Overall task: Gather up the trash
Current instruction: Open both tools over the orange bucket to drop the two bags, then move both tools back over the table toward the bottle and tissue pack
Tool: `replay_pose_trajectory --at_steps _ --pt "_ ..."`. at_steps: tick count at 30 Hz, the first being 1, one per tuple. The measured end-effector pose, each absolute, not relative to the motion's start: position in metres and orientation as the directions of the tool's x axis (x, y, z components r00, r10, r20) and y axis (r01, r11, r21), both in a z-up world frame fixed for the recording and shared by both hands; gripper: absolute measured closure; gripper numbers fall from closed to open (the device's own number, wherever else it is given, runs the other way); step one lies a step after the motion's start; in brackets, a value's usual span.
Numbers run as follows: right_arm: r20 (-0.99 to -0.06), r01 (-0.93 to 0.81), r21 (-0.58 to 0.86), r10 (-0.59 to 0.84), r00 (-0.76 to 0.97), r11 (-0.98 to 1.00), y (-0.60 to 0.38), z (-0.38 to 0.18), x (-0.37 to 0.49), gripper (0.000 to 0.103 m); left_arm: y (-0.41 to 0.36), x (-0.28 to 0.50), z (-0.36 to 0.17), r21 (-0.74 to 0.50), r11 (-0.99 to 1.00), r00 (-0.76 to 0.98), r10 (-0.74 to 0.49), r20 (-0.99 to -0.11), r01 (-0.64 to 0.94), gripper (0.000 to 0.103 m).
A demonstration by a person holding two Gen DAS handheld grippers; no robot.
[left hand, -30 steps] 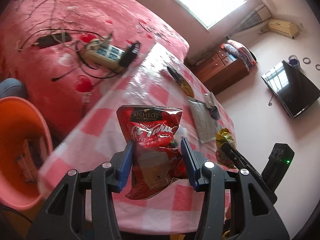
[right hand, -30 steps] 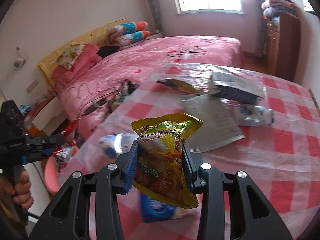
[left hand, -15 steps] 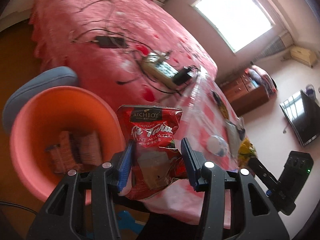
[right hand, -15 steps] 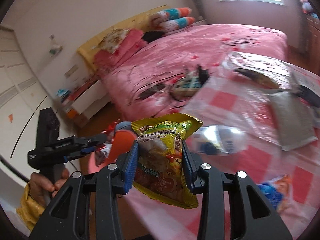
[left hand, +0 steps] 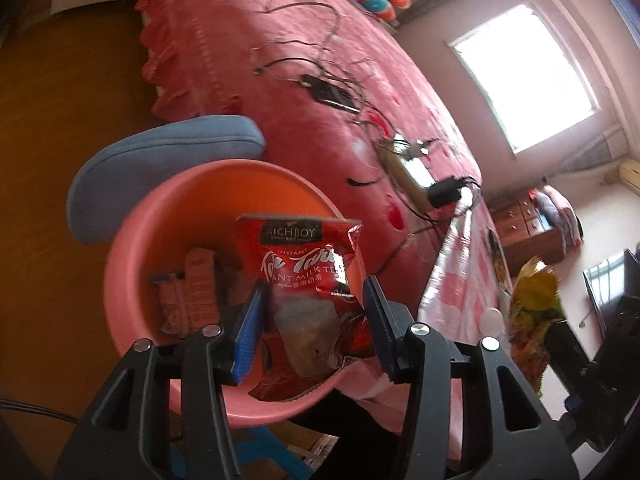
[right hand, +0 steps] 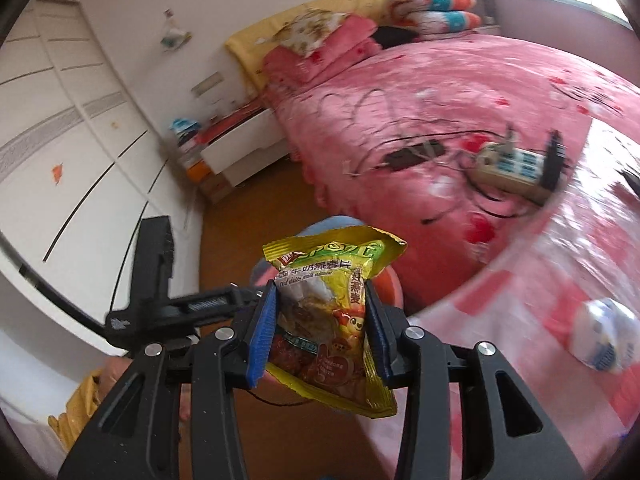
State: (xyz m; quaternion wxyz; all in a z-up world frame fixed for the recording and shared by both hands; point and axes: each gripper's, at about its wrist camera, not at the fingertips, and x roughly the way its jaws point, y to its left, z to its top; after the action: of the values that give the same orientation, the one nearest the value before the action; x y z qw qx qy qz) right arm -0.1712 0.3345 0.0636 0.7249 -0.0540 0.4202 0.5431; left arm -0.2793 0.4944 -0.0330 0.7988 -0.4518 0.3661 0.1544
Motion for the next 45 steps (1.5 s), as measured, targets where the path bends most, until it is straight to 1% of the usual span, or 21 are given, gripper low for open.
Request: replay_pose_trajectory --at_steps 1,2,3,4,5,10,14,19,28,45 --pt "-0.67 -0.841 0.366 0.74 0.058 0.397 0.342 0.061 -0.173 0.038 0.497 -0.282 -0.035 -0.603 0.539 0.682 -0.071 -0.728 -0.588 0.048" --pt "-0.671 -0.844 0.356 0.738 0.068 0.401 0.347 0.057 -0.175 0.019 0.5 -0.285 -0.036 -0.594 0.536 0.682 -0.047 -0.73 -0.599 0.041" --pt "-0.669 -0.841 0.362 0.741 0.068 0.403 0.347 0.052 -0.175 0.016 0.502 -0.287 -0.035 -0.586 0.537 0.681 -0.028 -0.732 -0.607 0.038" --pt "-0.666 -0.833 0.376 0.743 0.061 0.406 0.347 0.049 -0.173 0.016 0.504 -0.29 -0.034 -0.572 0.539 0.679 -0.001 -0.734 -0.618 0.032" --pt "-0.661 -0.819 0.394 0.748 0.063 0.417 0.343 0.045 -0.171 0.016 0.505 -0.292 -0.033 -0.564 0.543 0.679 0.017 -0.734 -0.622 0.029" --pt "-0.642 -0.785 0.377 0.75 0.16 0.491 0.32 0.047 -0.161 0.013 0.504 -0.291 -0.025 -0.516 0.586 0.671 0.066 -0.738 -0.625 0.024" --pt "-0.623 -0.759 0.349 0.741 0.25 0.549 0.294 0.051 -0.154 0.01 0.498 -0.283 -0.025 -0.513 0.604 0.67 0.047 -0.741 -0.61 0.024" --pt "-0.626 -0.739 0.326 0.721 0.299 0.589 0.273 0.048 -0.153 0.009 0.485 -0.276 -0.026 -0.507 0.625 0.661 0.018 -0.751 -0.593 0.024" --pt "-0.635 -0.716 0.321 0.701 0.324 0.621 0.244 0.039 -0.155 0.009 0.455 -0.258 -0.018 -0.506 0.675 0.662 -0.033 -0.748 -0.537 0.024" --pt "-0.605 -0.678 0.31 0.688 0.401 0.667 0.189 0.044 -0.15 0.009 0.396 -0.231 0.003 -0.477 0.758 0.655 -0.088 -0.751 -0.445 0.024"
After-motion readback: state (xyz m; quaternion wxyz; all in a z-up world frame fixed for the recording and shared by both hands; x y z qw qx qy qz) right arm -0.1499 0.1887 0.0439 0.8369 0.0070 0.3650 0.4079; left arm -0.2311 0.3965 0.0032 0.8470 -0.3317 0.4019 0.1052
